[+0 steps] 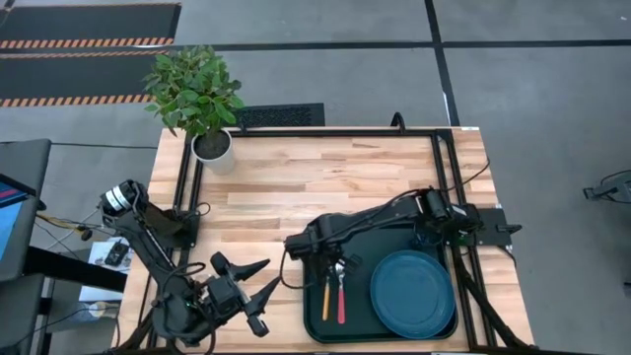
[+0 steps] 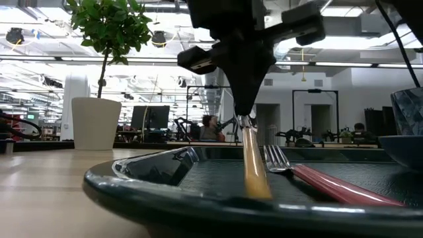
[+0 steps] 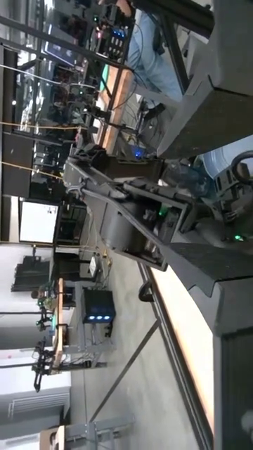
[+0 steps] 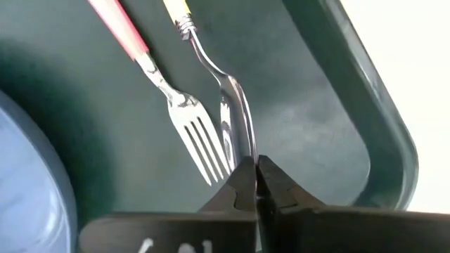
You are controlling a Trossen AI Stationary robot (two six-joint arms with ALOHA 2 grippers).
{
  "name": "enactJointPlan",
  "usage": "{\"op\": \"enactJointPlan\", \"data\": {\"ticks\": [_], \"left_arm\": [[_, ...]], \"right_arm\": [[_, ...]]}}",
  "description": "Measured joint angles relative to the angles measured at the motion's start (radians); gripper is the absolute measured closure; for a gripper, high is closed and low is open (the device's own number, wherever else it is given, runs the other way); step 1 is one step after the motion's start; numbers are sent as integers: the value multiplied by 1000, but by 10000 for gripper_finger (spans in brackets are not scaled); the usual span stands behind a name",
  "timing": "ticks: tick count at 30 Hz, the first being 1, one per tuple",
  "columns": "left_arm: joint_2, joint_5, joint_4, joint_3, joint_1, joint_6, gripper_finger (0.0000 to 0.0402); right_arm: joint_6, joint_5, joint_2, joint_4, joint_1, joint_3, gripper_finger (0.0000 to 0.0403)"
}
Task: Pick and place plate/cup/fork/spoon on tray
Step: Put the yellow spoon on the black tray
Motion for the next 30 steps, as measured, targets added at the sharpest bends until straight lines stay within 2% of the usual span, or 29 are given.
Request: {"op": "enactJointPlan", "data": {"ticks": [22, 24, 30], "left_arm": [[0, 0, -19, 0, 2, -8, 207], [0, 0, -34, 0, 2, -11, 207], [0, 0, -138, 0, 3, -141, 207]], "right_arm": [[-3, 23, 0, 87, -3, 0, 323], [25, 51, 0, 101, -3, 0, 319], [163, 35, -70, 22, 1, -1, 315]]}}
